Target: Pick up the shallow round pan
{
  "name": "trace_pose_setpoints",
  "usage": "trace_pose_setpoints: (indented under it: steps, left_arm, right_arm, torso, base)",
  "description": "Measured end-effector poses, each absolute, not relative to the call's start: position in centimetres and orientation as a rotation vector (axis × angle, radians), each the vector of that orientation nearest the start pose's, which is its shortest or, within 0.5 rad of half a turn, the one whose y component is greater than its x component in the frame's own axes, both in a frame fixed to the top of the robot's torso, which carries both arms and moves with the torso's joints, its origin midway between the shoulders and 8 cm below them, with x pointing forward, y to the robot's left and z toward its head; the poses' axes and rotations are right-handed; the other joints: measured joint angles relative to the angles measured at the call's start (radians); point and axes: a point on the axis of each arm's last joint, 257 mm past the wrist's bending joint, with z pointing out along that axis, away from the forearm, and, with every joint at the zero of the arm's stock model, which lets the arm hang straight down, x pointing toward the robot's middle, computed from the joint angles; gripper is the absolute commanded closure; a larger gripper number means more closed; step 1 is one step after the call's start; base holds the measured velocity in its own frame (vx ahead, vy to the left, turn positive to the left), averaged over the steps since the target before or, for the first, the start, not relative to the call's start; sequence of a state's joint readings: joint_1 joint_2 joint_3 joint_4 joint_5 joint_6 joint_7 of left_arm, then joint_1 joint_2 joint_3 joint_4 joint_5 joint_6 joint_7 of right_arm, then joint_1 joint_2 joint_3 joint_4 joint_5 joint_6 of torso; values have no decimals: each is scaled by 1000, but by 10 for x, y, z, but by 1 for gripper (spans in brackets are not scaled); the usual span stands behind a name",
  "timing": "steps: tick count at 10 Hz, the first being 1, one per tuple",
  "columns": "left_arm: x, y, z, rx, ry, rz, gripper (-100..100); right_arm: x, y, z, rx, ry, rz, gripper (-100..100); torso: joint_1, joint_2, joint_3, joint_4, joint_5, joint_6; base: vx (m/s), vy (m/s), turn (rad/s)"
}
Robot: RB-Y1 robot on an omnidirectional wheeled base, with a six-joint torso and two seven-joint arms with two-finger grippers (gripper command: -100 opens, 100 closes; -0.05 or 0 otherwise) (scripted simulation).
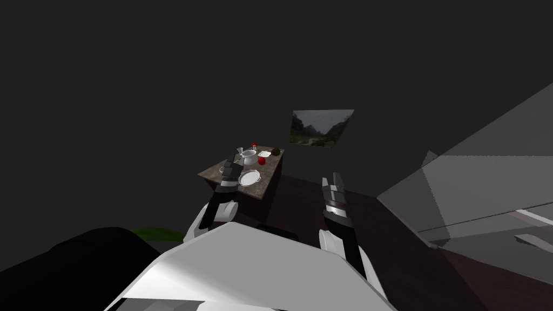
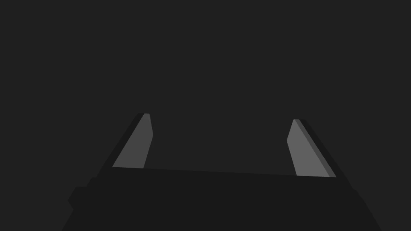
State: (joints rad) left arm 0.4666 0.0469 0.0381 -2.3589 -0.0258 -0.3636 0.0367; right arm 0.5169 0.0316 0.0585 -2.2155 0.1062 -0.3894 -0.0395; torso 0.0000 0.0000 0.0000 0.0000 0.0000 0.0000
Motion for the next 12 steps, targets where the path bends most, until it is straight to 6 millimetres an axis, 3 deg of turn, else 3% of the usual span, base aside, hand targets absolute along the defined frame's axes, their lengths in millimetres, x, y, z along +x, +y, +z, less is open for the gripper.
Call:
trace_pose_setpoints:
  steps: [12]
  left_arm:
    - [394,312,15,-852,803,-1257,-100]
  right_arm:
    - [374,-258,-34,791,771,1276,0]
  torso:
    - [-2,2,1,0,0,0]
  base:
    - [-30,-31,-51]
